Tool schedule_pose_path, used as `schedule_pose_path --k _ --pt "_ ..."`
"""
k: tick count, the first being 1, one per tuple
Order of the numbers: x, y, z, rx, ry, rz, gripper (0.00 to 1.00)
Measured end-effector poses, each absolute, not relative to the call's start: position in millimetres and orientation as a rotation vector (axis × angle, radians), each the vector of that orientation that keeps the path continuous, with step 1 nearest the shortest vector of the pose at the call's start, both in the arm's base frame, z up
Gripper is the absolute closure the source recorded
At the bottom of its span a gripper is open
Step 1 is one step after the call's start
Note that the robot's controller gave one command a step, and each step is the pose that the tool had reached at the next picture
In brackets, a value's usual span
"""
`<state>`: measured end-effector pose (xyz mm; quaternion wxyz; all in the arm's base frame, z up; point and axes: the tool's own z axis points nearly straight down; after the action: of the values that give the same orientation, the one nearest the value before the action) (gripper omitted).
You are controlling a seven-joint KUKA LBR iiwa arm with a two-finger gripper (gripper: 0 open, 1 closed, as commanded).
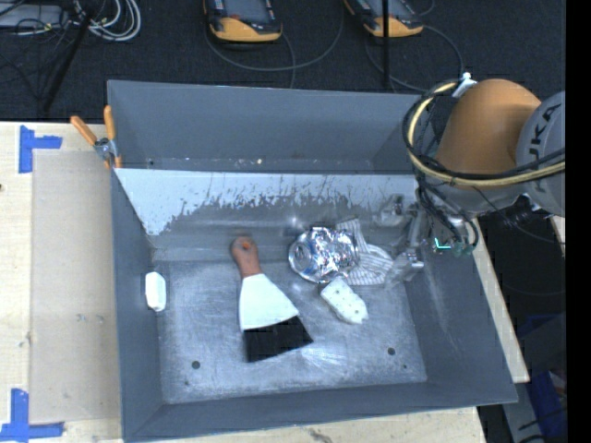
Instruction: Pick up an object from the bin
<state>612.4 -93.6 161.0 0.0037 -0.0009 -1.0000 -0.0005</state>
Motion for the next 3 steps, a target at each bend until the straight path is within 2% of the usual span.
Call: schedule_pose_path --k 1,2,3 --pt "614.1 -93 165 0.0 -3.141 0.0 0.0" --pt "622.3 -79 82 0.075 -3.168 0.011 1.0" --pt "622.3 -79 82 0.076 -3.168 0.011 1.0"
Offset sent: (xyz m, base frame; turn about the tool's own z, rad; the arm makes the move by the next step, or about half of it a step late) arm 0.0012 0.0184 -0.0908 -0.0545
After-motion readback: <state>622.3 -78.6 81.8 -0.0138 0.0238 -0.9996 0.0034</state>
